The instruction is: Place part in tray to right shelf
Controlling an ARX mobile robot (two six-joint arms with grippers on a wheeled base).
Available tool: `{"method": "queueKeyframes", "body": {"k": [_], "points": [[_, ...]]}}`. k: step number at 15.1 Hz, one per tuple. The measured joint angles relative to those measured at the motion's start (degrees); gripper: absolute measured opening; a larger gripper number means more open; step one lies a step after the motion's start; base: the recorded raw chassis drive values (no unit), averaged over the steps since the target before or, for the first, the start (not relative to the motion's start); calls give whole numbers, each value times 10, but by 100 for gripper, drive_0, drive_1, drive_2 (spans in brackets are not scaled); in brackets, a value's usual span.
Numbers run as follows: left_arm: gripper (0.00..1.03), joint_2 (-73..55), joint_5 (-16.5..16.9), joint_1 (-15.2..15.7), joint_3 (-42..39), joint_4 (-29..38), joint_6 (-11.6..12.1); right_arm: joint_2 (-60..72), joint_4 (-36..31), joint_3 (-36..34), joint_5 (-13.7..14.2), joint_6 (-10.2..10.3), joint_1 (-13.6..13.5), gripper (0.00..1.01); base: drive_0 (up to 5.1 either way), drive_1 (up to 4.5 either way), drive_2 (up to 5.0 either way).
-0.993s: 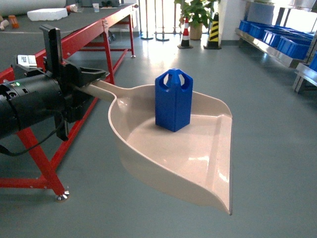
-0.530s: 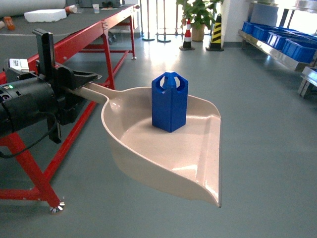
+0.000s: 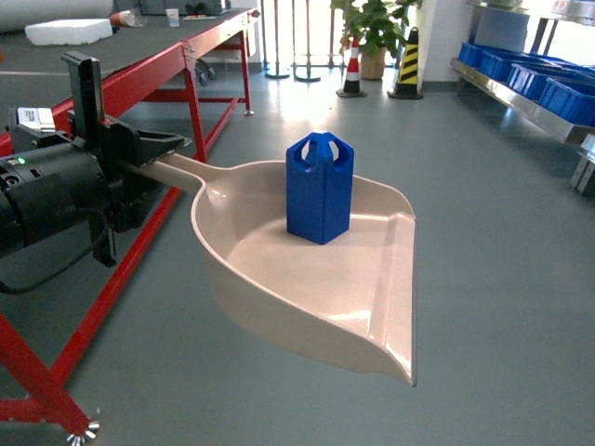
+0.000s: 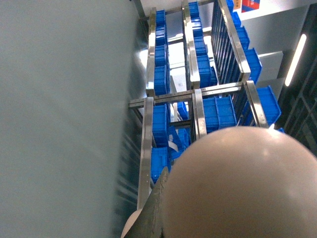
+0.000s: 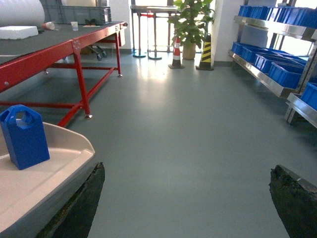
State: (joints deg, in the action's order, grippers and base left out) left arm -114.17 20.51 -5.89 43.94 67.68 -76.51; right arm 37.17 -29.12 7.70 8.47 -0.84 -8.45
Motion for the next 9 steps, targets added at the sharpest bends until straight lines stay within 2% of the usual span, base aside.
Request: {"method": "queueKeyframes", "body": {"k": [9], "points": [[14, 0, -1, 1, 0, 0, 0, 0, 0, 0, 0, 0, 0, 98, -2, 398, -402]]}}
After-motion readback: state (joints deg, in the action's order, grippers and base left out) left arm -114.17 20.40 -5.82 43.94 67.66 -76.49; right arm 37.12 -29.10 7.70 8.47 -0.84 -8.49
